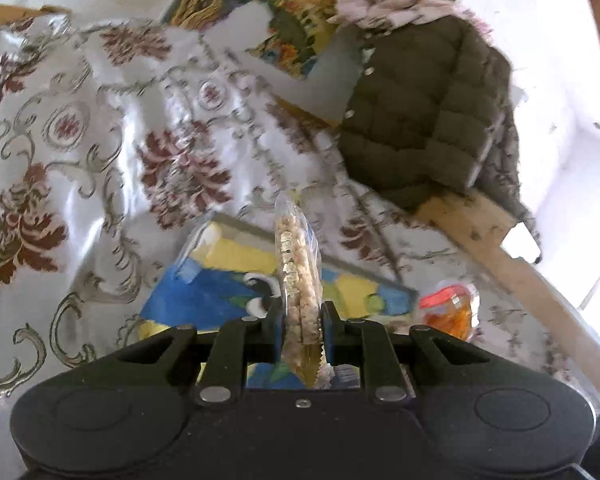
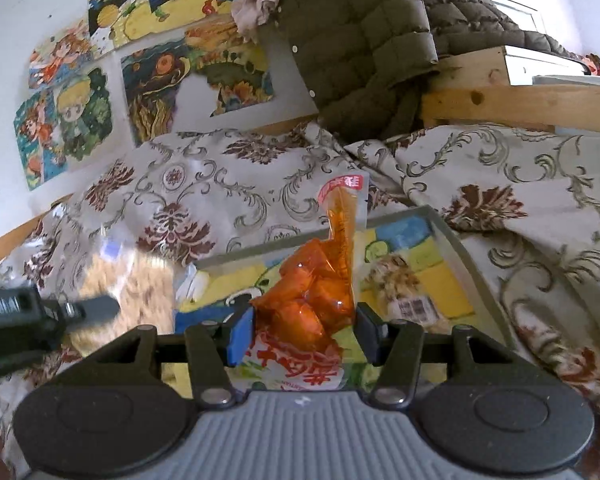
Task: Organize snacks
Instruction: 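Carry the rice bag with the left tool while the right tool carries the orange bag into the tray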
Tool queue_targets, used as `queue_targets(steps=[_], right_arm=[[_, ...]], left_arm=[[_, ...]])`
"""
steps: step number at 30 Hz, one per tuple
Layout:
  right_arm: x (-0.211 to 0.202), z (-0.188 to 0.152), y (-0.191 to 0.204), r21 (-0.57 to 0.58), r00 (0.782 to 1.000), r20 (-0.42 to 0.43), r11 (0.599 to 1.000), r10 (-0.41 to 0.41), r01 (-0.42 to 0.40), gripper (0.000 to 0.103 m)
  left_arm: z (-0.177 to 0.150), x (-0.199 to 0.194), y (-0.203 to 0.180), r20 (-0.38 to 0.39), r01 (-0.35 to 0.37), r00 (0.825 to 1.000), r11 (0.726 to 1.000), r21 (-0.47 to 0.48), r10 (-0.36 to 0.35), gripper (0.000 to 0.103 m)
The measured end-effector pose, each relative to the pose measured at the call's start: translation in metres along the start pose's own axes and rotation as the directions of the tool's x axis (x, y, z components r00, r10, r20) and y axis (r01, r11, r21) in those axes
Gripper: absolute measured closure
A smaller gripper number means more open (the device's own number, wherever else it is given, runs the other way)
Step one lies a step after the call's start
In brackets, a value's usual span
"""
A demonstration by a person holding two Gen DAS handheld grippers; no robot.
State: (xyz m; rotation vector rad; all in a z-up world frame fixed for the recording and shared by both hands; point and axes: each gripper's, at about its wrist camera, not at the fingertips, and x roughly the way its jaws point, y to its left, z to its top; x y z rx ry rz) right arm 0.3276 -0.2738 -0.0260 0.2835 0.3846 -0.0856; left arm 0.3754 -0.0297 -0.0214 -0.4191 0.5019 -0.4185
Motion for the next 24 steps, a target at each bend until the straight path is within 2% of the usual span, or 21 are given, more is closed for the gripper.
queue_targets(steps=[4,12,15,18,20,21,22,23,24], right_arm=[[0.022,-0.006,0.003,0.008,1.000,-0.015,1.000,-0.006,0.006,0.044],[0.047,-0.027,0.012,-0.049,0.996,-0.073,0.998,-0.051,0.047,0.044],[0.048,-0.031,0.016,-0.069,0.995,-0.079,0.996,-0.061,0.055,0.045],[0.046,-0.029,0.021,-0.108,0.994,-0.075,0.992,-0.074,0.066,0.044],[0.044,-0.027,0.023,-0.118,0.994,-0.078,0.991,-0.074,0.064,0.042],[0.043,-0.027,0.024,-0.119,0.994,-0.081,0.991,-0.073,0.063,0.041],[0.041,-0.025,0.025,-0.121,0.994,-0.082,0.991,-0.074,0.064,0.040],[0.039,-0.024,0.024,-0.123,0.994,-0.081,0.990,-0.075,0.065,0.038],[0.037,-0.022,0.025,-0.125,0.994,-0.079,0.990,-0.077,0.067,0.036]], left_arm=[[-0.004,0.019,0.014,-0.023,-0.043,0.999,0.999,0.015,0.043,0.083],[-0.016,0.043,0.024,-0.075,-0.090,0.993,0.996,0.029,0.092,0.082],[-0.017,0.045,0.021,-0.075,-0.114,0.990,0.991,0.070,0.120,0.080],[-0.016,0.046,0.018,-0.090,-0.152,0.983,0.984,0.096,0.160,0.073],[-0.016,0.047,0.018,-0.104,-0.170,0.978,0.979,0.111,0.182,0.050],[-0.016,0.046,0.017,-0.102,-0.183,0.975,0.976,0.118,0.195,0.042],[-0.015,0.044,0.016,-0.091,-0.200,0.973,0.972,0.125,0.212,0.028],[-0.015,0.041,0.014,-0.077,-0.211,0.972,0.969,0.132,0.222,0.020],[-0.013,0.038,0.012,-0.063,-0.217,0.972,0.965,0.144,0.228,0.017]])
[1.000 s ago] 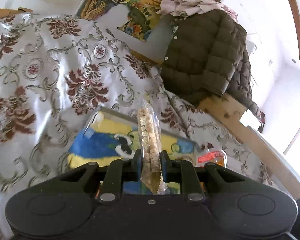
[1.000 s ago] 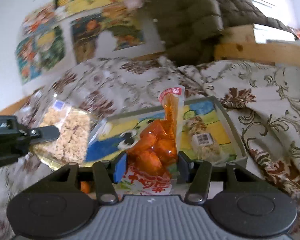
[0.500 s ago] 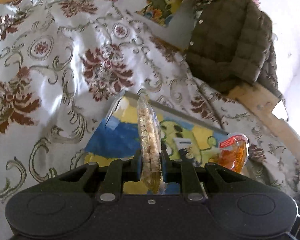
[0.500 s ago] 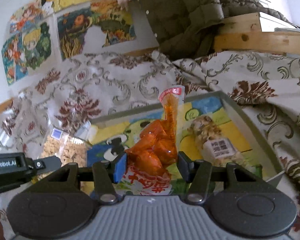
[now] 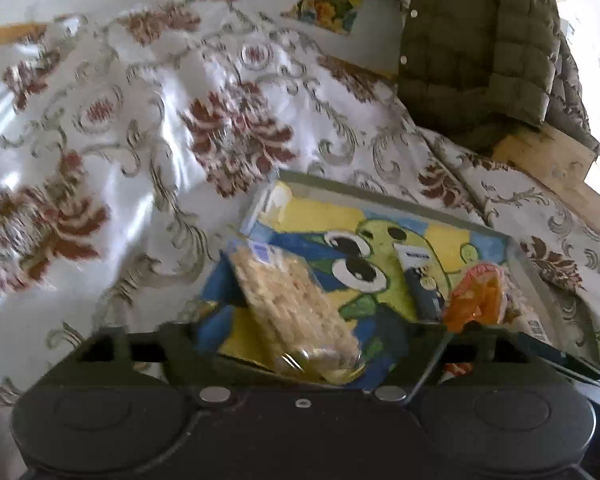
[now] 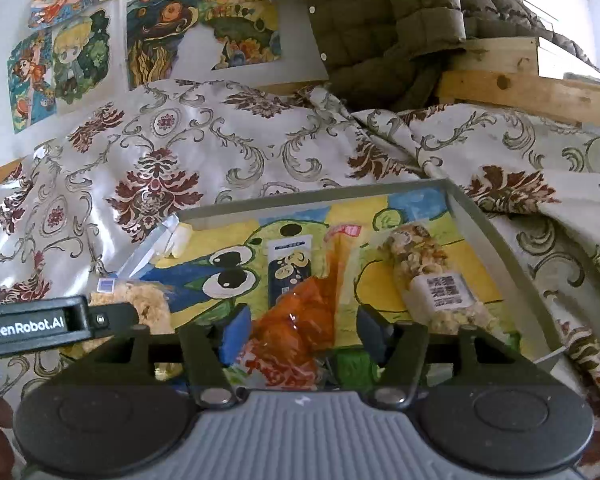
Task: Organize snacks
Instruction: 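Carry the rice bag with the left tool while the right tool carries the orange bag into the tray, then open the left tool to drop the rice bag while the right tool releases the orange bag into the tray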
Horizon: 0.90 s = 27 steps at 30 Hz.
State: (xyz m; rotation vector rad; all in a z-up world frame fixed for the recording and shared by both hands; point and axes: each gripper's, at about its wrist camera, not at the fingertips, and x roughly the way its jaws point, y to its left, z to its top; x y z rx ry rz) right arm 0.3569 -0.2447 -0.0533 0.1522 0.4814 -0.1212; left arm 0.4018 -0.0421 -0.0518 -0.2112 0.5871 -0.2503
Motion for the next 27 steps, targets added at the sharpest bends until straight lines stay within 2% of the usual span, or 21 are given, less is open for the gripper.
queue_targets(steps=[2,8,14,20,24,27], right_arm=[[-0.008,0.004,-0.001,-0.001,1.000,0.010,1.000,-0.005,0.005,0.031],[-0.044,0.018,-0.006,-0.004,0.997,0.071,1.000,-0.026,0.027,0.015],[-0.092,0.032,-0.008,-0.030,0.987,0.155,0.999,-0.027,0.032,0.002],[-0.141,0.028,-0.012,-0.042,0.976,0.216,0.999,-0.013,0.023,0.000],[-0.170,0.019,-0.019,-0.022,0.976,0.219,1.000,-0.001,0.006,0.000],[-0.190,0.010,-0.026,0.001,0.976,0.219,1.000,0.003,-0.004,0.000]], left_arm=[[0.004,-0.008,-0.003,0.014,0.005,1.000,1.000,0.018,-0.005,0.010],[0.013,-0.042,-0.008,0.068,0.001,0.998,1.000,0.008,-0.002,0.003],[0.016,-0.092,-0.017,0.168,-0.033,0.986,0.998,0.057,0.023,0.001],[0.008,-0.152,-0.030,0.264,-0.021,0.965,0.993,0.119,-0.011,0.001],[-0.012,-0.186,-0.028,0.294,-0.043,0.956,0.995,0.091,0.015,0.001],[-0.029,-0.206,-0.022,0.289,-0.050,0.957,0.997,0.058,0.031,0.001]])
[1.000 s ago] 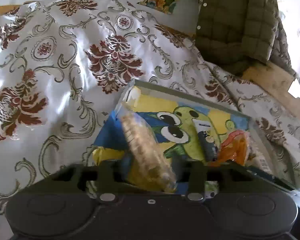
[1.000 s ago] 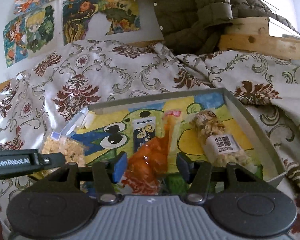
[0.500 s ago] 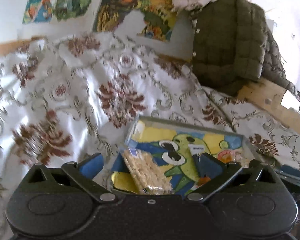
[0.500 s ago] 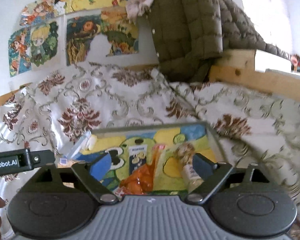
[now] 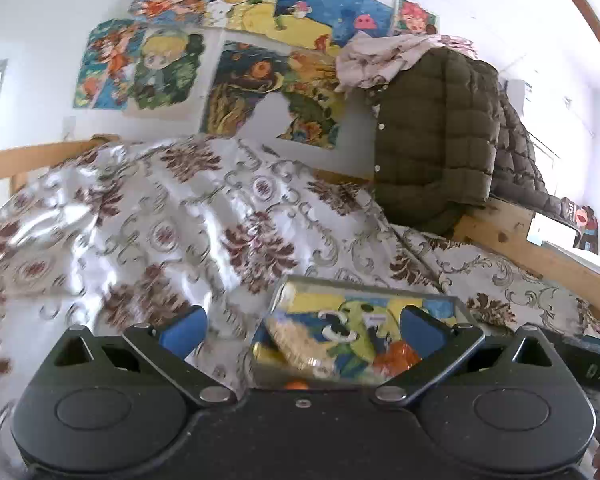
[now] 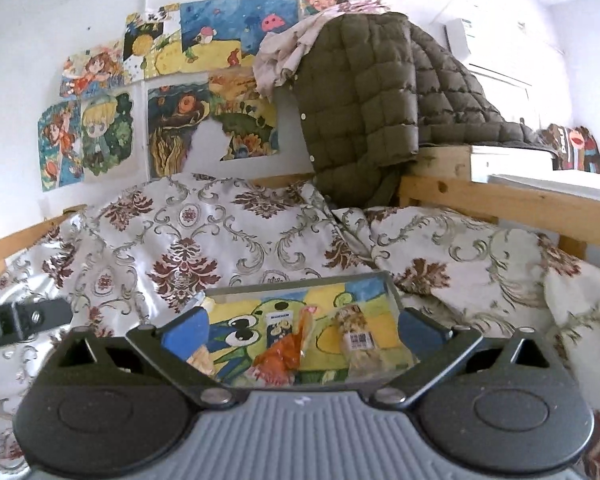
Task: Organize snacks
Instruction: 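Open the left tool to drop the rice bag while the right tool releases the orange bag into the tray, then withdraw both open tools from the tray toward the remaining loose snacks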
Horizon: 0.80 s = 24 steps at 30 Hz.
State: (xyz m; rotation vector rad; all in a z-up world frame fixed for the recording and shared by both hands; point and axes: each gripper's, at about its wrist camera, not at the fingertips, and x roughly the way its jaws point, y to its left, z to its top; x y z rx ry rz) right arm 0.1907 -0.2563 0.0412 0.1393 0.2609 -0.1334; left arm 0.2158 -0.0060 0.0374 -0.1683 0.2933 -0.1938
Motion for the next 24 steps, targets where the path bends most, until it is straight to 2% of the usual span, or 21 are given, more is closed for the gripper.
queue_targets(steps=[12,18,24], right_arm=[[-0.081,-0.027,-0.004,-0.055,1.000,-0.009,0.998,-0.001,0.001,0.000],[-0.118,-0.038,-0.001,-0.082,1.000,-0.002,0.997,-0.010,0.010,0.000],[-0.143,-0.045,-0.004,-0.059,1.000,-0.025,0.998,-0.015,0.013,0.000]], left_arm=[[-0.027,-0.083,0.005,0.003,-0.058,0.998,0.998,0.036,0.058,0.001],[-0.044,-0.111,0.005,-0.021,-0.076,0.997,0.997,0.030,0.077,0.001],[-0.053,-0.134,0.006,-0.024,-0.093,0.995,0.995,0.035,0.093,0.001]])
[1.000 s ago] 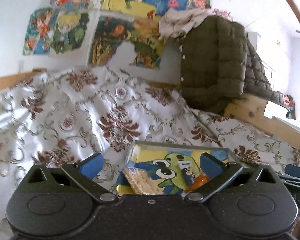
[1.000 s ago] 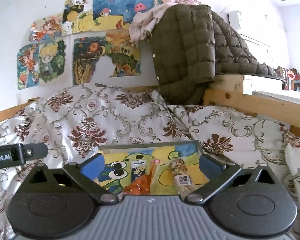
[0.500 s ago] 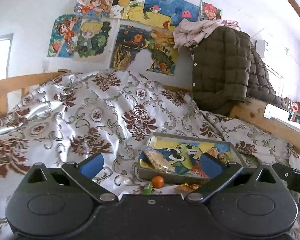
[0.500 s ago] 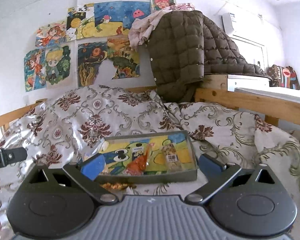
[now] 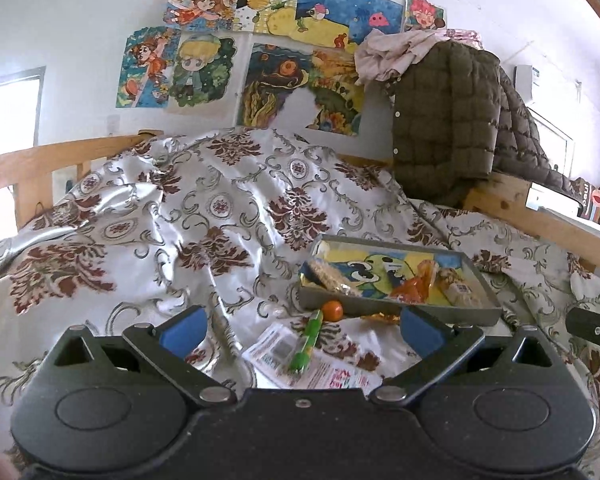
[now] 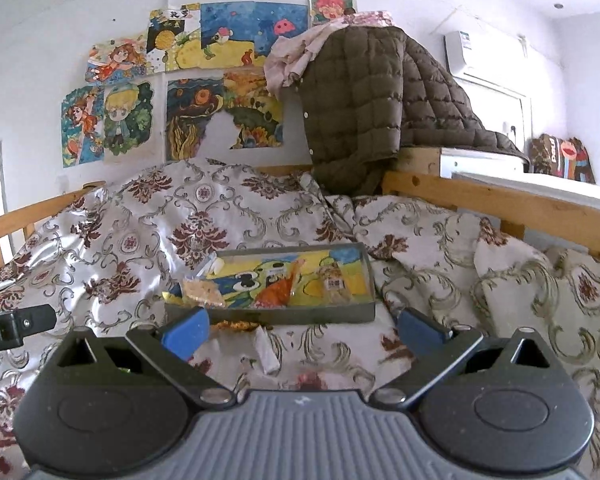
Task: Organize snacks
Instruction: 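Withdraw both open tools from the tray toward the remaining loose snacks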
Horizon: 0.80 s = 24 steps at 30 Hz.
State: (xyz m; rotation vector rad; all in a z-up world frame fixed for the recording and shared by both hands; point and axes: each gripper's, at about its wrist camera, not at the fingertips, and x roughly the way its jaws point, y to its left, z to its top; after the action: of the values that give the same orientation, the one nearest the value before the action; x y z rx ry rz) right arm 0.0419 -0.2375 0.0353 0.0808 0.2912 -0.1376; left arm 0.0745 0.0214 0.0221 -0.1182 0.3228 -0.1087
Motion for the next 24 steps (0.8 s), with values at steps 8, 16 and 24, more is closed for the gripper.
queue_targets(steps=[8,16,24], right_arm=[[-0.023,-0.007,0.000,0.006,1.000,-0.012,1.000,-0.003,0.003,0.000],[-0.040,-0.021,0.011,-0.029,0.995,-0.095,0.999,-0.035,0.032,0.000],[-0.043,-0.029,0.018,-0.042,0.985,-0.168,0.998,-0.049,0.042,0.000]], left_arm=[[-0.010,-0.025,0.003,-0.019,-0.008,1.000,1.000,-0.006,0.008,0.001],[-0.021,-0.040,-0.006,-0.042,0.010,0.999,0.999,0.035,-0.009,0.001],[-0.025,-0.043,-0.013,-0.064,-0.007,0.998,0.996,0.084,0.012,0.001]])
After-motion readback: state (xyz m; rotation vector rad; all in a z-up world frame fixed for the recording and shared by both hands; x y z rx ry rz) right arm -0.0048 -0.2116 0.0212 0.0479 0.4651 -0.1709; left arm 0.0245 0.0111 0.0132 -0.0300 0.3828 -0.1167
